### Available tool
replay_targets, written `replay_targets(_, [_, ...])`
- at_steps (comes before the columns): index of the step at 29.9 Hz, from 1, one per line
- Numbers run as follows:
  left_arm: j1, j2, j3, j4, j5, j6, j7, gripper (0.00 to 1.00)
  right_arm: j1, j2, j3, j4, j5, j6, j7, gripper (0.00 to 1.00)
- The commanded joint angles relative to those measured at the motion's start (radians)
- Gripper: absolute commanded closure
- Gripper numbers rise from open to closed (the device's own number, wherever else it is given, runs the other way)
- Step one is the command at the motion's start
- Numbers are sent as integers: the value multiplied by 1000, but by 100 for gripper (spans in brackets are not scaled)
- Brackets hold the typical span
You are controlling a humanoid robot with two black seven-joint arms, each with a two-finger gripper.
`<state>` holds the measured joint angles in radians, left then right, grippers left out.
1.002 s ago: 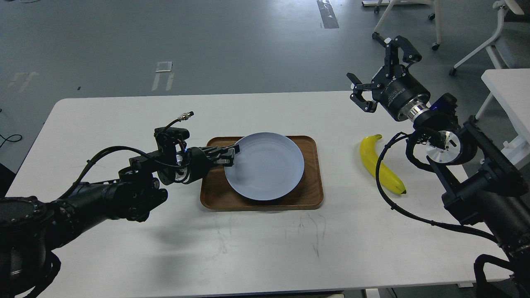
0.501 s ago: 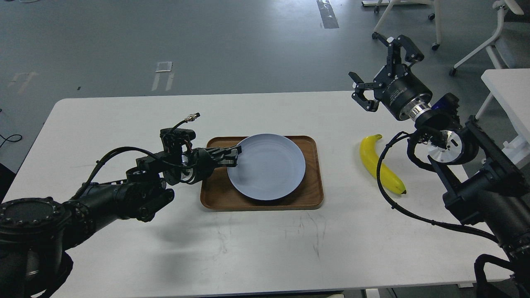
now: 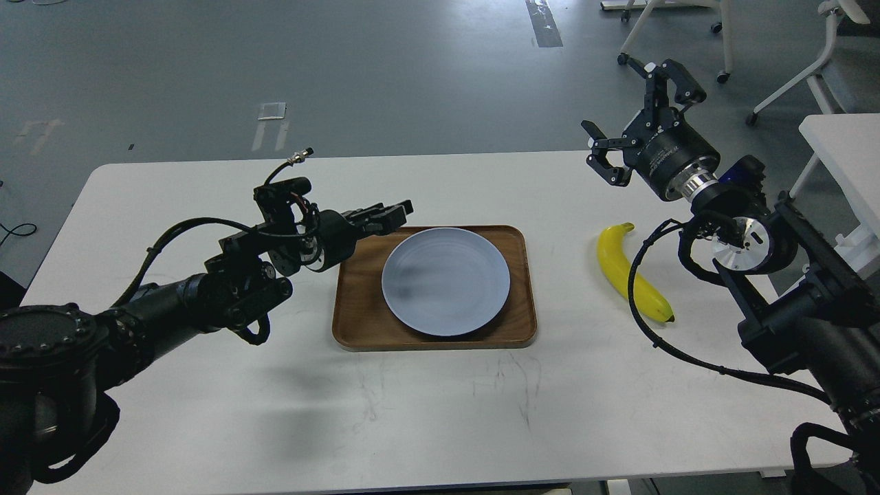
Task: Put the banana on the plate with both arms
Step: 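Raise the left gripper away and lower the right gripper to the banana, then grasp the yellow banana with the right gripper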
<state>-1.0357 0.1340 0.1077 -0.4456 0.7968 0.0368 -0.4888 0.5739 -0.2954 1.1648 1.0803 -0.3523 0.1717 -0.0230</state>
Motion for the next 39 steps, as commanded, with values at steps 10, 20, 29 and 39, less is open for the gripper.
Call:
replay_targets(10, [-67, 116, -340, -7, -675, -440, 178, 2, 60, -178, -195, 7, -538, 5, 0, 0])
replay_targets(20, [34, 220, -625, -176, -699, -525, 369, 2, 90, -354, -450, 23, -1022, 6, 18, 5])
replay_targets(29, [111, 225, -625, -196, -697, -525, 361, 2, 109, -360, -603, 14, -1301, 6, 69, 5])
replay_targets(39, [123, 253, -631, -196, -700, -525, 361, 2, 123, -297, -725, -80, -1303, 6, 69, 9])
